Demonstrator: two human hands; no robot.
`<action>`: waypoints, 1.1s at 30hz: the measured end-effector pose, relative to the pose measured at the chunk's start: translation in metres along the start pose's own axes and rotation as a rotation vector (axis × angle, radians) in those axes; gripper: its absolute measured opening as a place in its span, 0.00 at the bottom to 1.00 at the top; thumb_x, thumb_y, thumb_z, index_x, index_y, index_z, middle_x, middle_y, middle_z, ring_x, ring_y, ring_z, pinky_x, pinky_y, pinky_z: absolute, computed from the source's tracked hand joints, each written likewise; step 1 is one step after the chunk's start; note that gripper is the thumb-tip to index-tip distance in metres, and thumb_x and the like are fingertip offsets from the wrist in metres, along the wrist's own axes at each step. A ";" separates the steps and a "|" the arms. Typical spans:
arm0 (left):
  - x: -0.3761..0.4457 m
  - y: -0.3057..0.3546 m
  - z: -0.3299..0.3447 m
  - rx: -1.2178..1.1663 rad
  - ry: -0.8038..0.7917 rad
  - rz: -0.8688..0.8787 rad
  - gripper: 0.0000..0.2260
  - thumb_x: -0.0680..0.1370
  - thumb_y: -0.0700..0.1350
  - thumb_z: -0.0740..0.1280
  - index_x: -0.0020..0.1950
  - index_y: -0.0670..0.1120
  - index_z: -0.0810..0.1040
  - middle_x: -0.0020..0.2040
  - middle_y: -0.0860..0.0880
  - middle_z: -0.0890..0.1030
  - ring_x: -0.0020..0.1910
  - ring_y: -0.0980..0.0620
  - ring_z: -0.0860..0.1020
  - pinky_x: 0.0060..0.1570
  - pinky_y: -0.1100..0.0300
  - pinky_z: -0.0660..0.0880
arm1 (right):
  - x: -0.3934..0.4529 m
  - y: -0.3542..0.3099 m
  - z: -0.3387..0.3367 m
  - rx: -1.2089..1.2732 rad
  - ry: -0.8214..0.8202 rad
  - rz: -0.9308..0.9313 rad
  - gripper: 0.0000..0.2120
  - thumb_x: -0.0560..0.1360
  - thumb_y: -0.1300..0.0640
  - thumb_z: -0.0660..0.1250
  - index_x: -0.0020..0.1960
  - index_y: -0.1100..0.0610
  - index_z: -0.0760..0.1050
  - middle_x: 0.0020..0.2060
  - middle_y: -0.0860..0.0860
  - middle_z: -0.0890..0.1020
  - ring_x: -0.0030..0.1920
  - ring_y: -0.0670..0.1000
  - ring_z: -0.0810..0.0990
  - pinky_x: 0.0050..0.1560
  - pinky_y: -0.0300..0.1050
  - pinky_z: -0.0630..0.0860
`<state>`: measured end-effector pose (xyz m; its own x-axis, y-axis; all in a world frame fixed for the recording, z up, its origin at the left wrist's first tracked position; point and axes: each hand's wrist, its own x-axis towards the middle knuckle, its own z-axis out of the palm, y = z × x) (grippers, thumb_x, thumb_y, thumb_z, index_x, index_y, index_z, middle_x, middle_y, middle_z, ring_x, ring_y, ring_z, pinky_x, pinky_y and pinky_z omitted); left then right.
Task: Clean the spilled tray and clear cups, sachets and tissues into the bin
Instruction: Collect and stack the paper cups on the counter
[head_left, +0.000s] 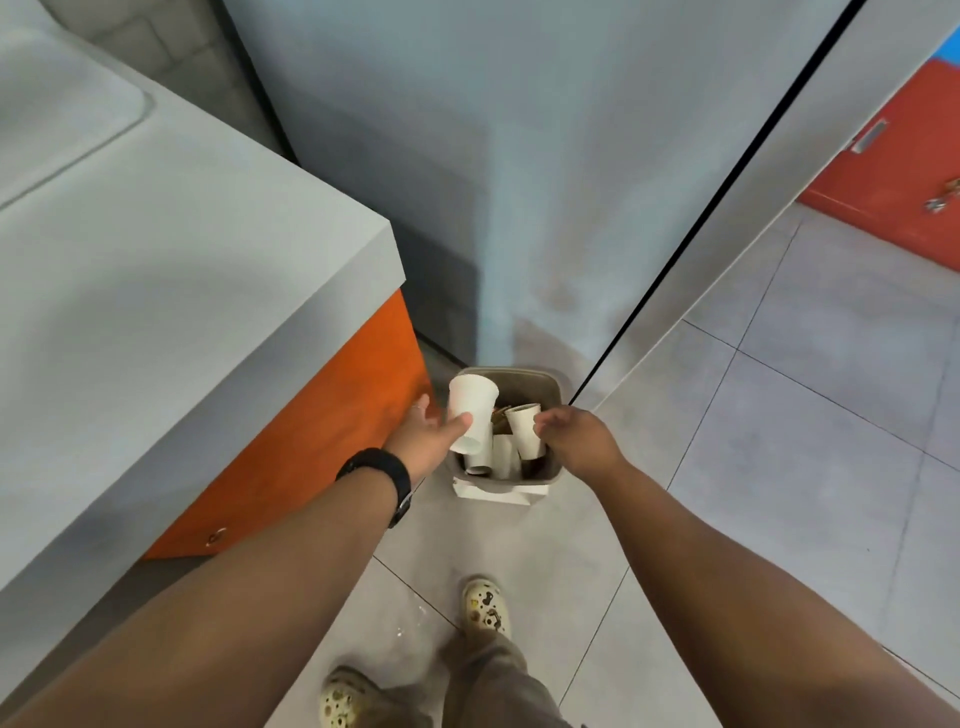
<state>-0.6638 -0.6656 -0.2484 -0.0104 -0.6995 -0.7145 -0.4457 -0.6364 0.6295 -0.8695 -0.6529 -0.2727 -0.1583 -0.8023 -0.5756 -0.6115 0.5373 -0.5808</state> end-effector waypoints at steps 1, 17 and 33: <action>0.000 0.004 0.003 0.008 -0.004 0.007 0.42 0.71 0.62 0.66 0.78 0.52 0.50 0.75 0.48 0.63 0.70 0.46 0.69 0.69 0.48 0.66 | 0.001 -0.001 -0.001 -0.043 0.006 -0.003 0.12 0.77 0.55 0.61 0.53 0.59 0.80 0.53 0.57 0.82 0.56 0.58 0.79 0.59 0.49 0.74; -0.081 0.003 -0.097 0.199 0.108 0.230 0.17 0.79 0.53 0.62 0.68 0.52 0.71 0.63 0.54 0.75 0.64 0.53 0.73 0.64 0.57 0.68 | -0.033 -0.121 0.019 0.278 -0.039 -0.345 0.04 0.76 0.53 0.66 0.46 0.48 0.80 0.44 0.46 0.84 0.45 0.46 0.80 0.49 0.41 0.74; -0.207 -0.056 -0.275 0.043 0.440 0.376 0.11 0.79 0.50 0.64 0.60 0.52 0.77 0.50 0.57 0.78 0.46 0.58 0.76 0.46 0.64 0.71 | -0.150 -0.324 0.138 0.277 -0.207 -0.691 0.06 0.77 0.53 0.65 0.45 0.52 0.80 0.39 0.49 0.83 0.37 0.46 0.80 0.45 0.46 0.77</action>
<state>-0.3904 -0.5747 -0.0518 0.1935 -0.9503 -0.2440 -0.5198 -0.3103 0.7960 -0.5405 -0.6707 -0.0782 0.3534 -0.9290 -0.1096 -0.2979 -0.0008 -0.9546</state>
